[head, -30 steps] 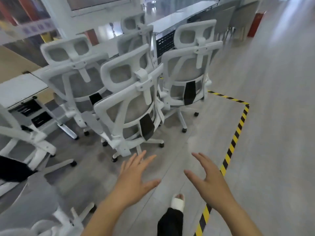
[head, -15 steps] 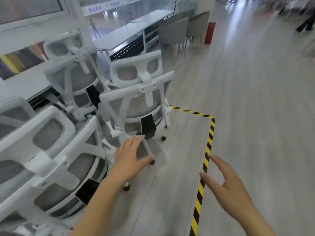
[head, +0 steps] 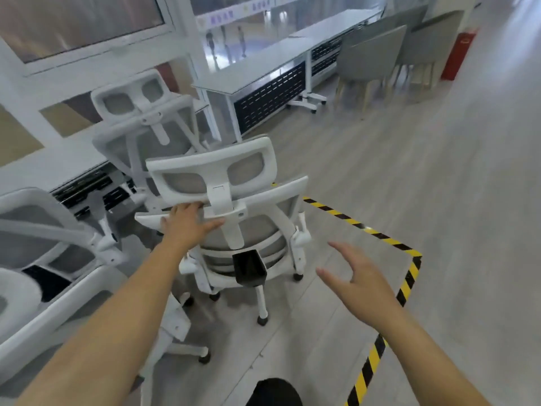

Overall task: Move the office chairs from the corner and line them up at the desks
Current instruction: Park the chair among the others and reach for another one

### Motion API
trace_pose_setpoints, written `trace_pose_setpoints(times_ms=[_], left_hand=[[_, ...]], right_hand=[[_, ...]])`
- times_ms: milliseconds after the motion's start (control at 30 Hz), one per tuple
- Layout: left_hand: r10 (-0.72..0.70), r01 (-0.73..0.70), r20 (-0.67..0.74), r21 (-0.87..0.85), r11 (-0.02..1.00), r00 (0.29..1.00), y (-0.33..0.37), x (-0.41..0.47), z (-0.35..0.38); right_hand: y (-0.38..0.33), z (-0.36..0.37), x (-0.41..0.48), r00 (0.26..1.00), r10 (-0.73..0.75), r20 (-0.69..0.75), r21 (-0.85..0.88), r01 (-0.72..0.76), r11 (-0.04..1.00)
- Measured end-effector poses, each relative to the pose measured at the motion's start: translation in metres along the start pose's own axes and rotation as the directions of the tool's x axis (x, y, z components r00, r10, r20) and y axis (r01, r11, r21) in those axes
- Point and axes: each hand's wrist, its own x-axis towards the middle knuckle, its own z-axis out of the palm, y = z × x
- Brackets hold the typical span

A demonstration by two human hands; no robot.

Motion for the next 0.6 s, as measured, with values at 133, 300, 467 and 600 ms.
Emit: trace_pose_setpoints(times_ms=[133, 300, 467, 600], left_hand=[[-0.055, 0.052, -0.139, -0.026, 0.998, 0.989, 0.014, 0.002, 0.019], [-0.061, 0.026, -0.283, -0.126, 0.992, 0.957, 0.027, 0.004, 0.047], [-0.111, 0.051, -0.425, -0.15, 0.987, 0.898, 0.064, 0.006, 0.074], [-0.189, 0.132, -0.446, -0.156, 0.979, 0.875, 0.103, 0.006, 0.086]], right_hand=[[-0.009, -0.014, 0.108, 0.986, -0.129, 0.106, -0.099, 0.14, 0.985], [-0.013, -0.01, 0.241, 0.94, -0.248, 0.233, -0.267, 0.307, 0.913], [-0.006, -0.019, 0.351, 0.859, -0.188, 0.475, -0.521, 0.447, 0.727], [0.005, -0.044, 0.409, 0.776, -0.099, 0.623, -0.446, 0.456, 0.77]])
